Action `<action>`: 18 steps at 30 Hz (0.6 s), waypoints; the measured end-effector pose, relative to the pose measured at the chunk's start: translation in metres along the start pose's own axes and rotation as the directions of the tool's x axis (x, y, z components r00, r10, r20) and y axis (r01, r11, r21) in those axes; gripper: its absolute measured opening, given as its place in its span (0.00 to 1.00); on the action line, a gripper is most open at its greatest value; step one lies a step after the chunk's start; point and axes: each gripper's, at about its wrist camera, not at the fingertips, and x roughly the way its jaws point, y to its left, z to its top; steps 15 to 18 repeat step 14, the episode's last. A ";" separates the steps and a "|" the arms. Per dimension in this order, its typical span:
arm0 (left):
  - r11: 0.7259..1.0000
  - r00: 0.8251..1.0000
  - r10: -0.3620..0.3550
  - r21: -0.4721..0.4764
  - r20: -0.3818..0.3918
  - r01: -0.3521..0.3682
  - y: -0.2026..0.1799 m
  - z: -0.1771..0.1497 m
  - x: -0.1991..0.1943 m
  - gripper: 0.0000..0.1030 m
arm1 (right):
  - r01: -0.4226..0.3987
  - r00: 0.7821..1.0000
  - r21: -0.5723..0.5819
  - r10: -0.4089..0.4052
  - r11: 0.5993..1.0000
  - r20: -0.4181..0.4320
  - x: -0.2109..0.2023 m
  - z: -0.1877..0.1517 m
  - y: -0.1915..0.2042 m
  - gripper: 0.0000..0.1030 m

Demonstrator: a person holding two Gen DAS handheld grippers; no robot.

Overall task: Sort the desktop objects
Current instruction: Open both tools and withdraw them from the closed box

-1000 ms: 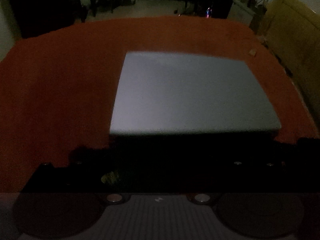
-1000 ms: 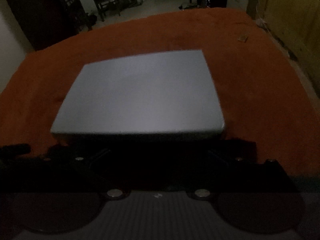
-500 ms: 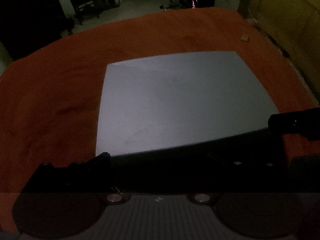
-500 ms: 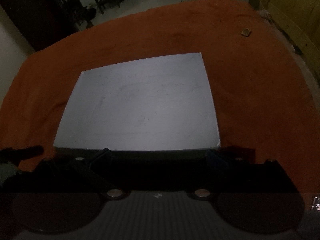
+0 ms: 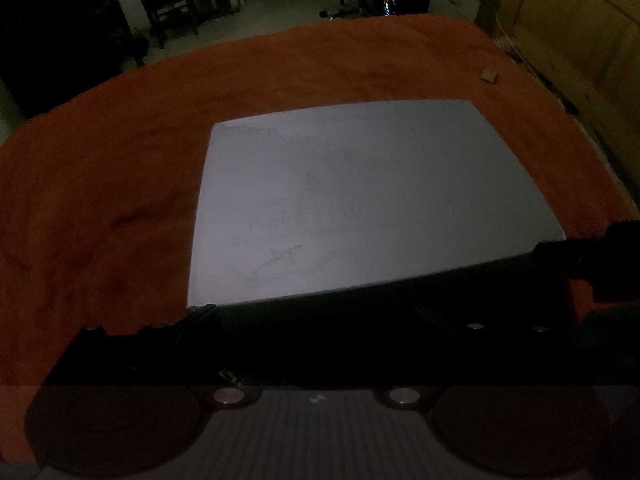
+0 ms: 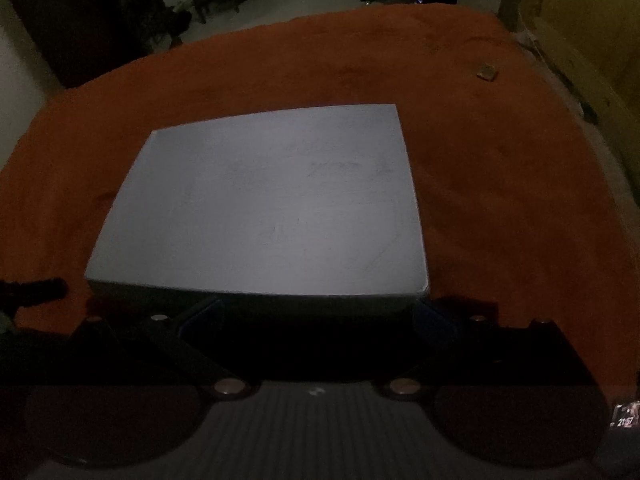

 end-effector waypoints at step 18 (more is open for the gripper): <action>0.998 1.000 -0.028 -0.056 0.005 0.029 0.005 -0.006 0.005 0.99 | 0.006 1.000 -0.053 -0.006 0.999 -0.011 0.014 -0.015 0.010 1.00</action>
